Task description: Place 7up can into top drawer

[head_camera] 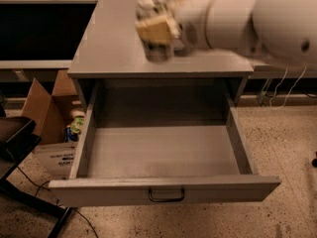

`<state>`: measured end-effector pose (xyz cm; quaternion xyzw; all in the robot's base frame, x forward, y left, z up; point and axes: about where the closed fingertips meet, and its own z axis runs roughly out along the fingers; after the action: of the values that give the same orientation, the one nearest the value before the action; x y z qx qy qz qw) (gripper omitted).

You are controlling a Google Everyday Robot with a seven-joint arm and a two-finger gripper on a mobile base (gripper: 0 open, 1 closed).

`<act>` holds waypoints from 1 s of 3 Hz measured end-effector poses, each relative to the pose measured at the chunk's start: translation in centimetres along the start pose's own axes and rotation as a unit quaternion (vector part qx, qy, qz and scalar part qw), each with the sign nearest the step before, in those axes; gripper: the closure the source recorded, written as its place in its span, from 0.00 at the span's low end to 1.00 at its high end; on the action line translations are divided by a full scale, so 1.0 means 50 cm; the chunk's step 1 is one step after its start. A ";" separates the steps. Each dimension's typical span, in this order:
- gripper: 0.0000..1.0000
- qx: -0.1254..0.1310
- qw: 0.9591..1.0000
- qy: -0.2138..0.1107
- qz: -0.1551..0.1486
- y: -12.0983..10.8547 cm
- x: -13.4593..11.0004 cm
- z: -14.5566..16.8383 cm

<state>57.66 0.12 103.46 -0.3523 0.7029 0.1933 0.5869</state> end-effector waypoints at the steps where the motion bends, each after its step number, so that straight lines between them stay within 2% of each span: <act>1: 1.00 -0.016 0.998 0.060 0.030 0.016 0.263 0.016; 2: 1.00 -0.021 0.998 0.053 0.040 0.014 0.435 0.051; 3: 1.00 -0.006 1.000 0.013 0.020 0.009 0.528 0.069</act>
Offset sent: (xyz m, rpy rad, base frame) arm 0.0157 -0.0480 -0.3442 0.0364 0.1423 0.0379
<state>58.05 -4.27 77.21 -0.3443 0.7163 0.2040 0.5716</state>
